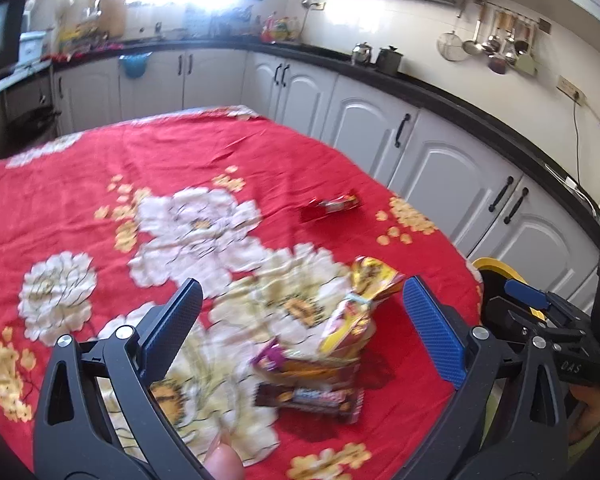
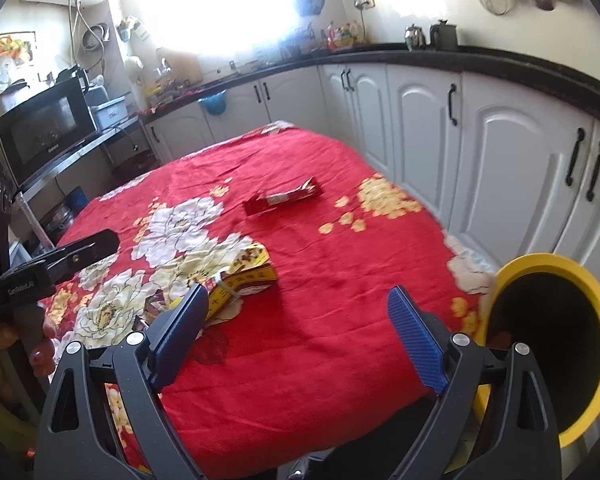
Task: Collect trash
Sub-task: 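Close right tool on yellow seasoning packets while left closes on purple wrapper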
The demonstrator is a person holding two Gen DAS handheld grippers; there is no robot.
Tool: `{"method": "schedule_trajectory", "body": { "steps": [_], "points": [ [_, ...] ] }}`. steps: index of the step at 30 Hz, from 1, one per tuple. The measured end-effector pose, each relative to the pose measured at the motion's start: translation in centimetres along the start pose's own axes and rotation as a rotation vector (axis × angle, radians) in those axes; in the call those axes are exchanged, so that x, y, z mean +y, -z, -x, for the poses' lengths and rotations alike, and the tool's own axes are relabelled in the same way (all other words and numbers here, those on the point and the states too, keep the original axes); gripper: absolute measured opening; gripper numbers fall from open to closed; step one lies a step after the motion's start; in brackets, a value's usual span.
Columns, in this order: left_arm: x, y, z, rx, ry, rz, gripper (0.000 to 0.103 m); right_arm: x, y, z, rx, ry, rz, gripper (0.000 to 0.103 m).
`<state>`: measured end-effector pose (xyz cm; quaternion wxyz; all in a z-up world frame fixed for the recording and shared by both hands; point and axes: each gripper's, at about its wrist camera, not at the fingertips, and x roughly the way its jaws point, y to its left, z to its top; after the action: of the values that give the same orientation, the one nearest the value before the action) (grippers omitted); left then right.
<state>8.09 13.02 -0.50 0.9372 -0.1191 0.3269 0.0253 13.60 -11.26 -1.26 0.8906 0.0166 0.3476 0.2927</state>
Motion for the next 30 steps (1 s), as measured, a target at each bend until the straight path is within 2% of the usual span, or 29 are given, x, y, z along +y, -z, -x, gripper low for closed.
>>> {"method": "schedule_trajectory", "body": {
  "steps": [4,10,14,22,24,26,30],
  "points": [
    [1.9,0.6,-0.4,0.041,0.034,0.046,0.083,0.6,0.2,-1.7,0.041,-0.016,-0.005,0.088],
    [4.5,1.9,-2.2,0.154,0.129,0.158,0.06,1.0,0.3,-4.1,0.096,-0.022,-0.026,0.088],
    [5.2,2.9,-3.3,0.215,0.175,0.2,0.053,1.2,0.3,-5.5,0.125,-0.03,-0.042,0.084],
    [5.7,3.8,-4.7,0.279,0.226,0.268,0.052,1.1,0.0,-8.4,0.181,-0.065,-0.119,0.08],
    [5.7,4.0,-5.2,0.294,0.238,0.284,0.048,1.0,-0.1,-9.2,0.197,-0.075,-0.144,0.077],
    [5.7,4.2,-5.5,0.305,0.244,0.293,0.038,0.9,-0.4,-10.0,0.21,-0.092,-0.172,0.075],
    [5.6,4.4,-6.1,0.318,0.248,0.302,0.034,0.7,-0.7,-11.2,0.23,-0.121,-0.228,0.074]
  ]
}}
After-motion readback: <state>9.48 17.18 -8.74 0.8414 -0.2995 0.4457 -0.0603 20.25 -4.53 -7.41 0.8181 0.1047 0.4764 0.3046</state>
